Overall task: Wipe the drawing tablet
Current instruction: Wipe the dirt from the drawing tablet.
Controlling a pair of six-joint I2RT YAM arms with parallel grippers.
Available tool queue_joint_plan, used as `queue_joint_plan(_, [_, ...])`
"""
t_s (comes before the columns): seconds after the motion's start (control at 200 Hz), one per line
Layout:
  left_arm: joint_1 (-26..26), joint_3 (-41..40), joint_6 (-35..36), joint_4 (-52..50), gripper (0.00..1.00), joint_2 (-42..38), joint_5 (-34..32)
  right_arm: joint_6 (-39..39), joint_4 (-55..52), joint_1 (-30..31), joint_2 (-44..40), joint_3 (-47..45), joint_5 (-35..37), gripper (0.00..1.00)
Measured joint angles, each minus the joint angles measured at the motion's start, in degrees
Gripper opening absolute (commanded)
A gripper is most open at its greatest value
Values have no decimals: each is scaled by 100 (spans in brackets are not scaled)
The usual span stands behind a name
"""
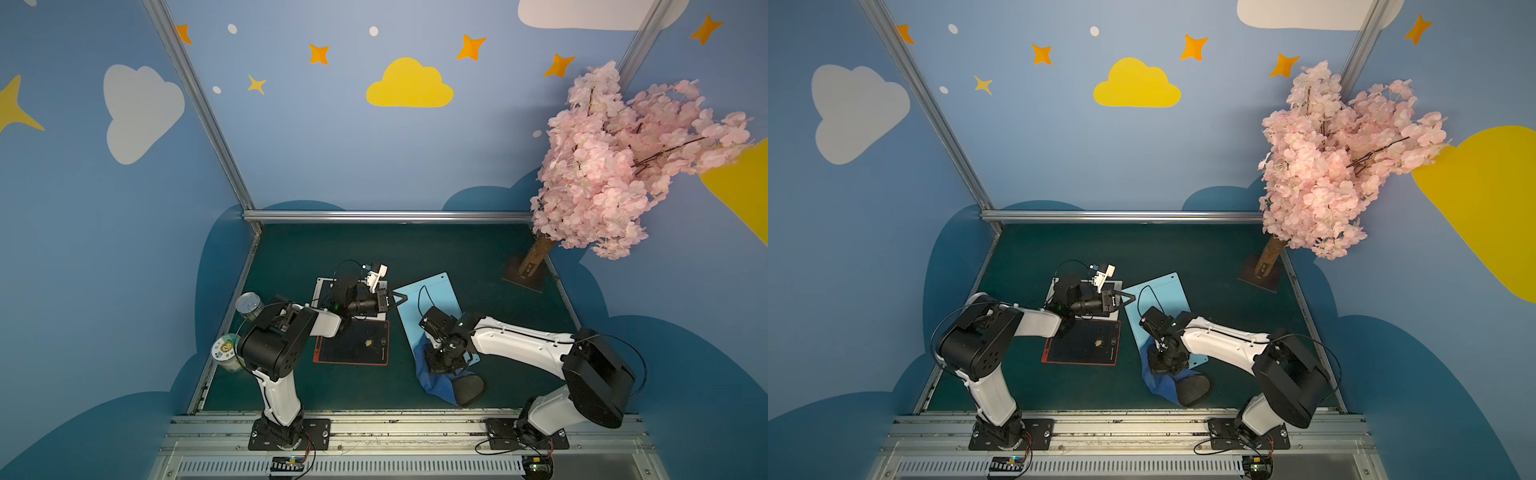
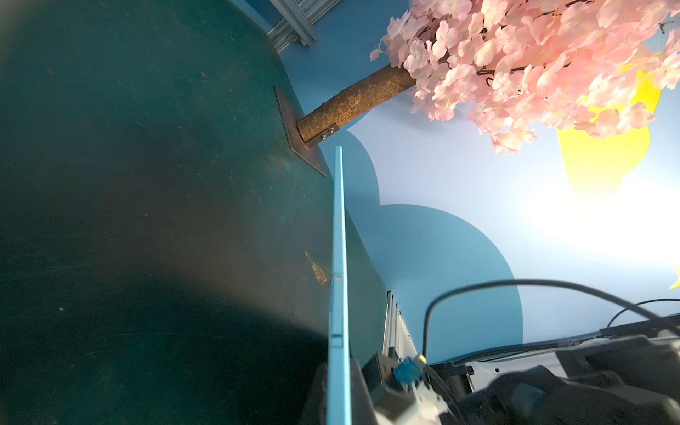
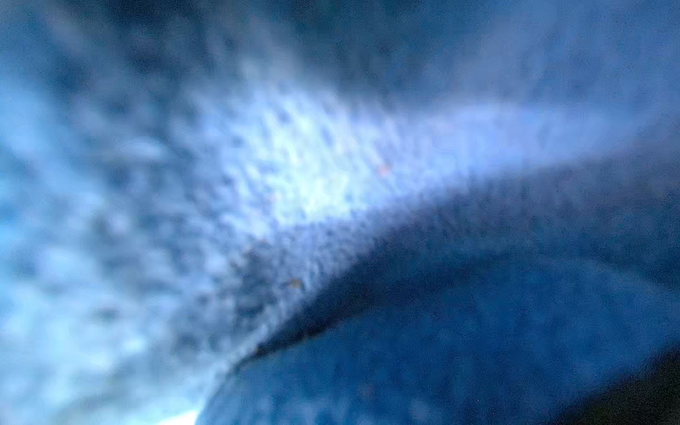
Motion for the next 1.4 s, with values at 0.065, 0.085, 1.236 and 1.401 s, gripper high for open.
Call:
queue_joint_plan(0.065, [0, 0, -2, 2, 3, -2, 0, -33, 4, -94, -28, 243, -57, 0])
queue_joint_plan(0.085, [0, 0, -2, 2, 3, -2, 0, -42, 2, -138, -57, 302, -61, 0])
queue_joint_plan(1.236, [17, -2, -83, -2, 3, 0, -2, 361, 800, -804, -671, -732, 48, 0])
queue_joint_plan(1.401, [133, -2, -39, -33, 3, 0, -190, 299, 651, -791, 299, 345, -170, 0])
